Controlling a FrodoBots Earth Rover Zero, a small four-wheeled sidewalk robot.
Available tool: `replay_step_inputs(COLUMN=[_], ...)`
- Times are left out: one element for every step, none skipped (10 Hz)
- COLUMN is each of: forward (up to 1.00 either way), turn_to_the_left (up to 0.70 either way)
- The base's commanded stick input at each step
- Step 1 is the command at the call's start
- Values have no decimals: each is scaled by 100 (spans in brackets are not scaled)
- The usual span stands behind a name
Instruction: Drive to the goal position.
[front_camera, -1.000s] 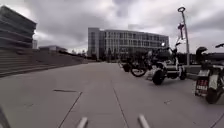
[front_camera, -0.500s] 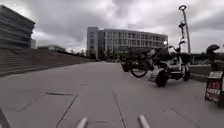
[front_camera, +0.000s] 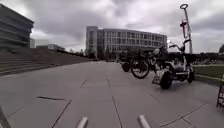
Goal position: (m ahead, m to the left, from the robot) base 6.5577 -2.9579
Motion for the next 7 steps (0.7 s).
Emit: replay_step_inputs(forward=[50,50,50,50,50,50,50], turn_to_the_left=[1,1,1,1,1,1,1])
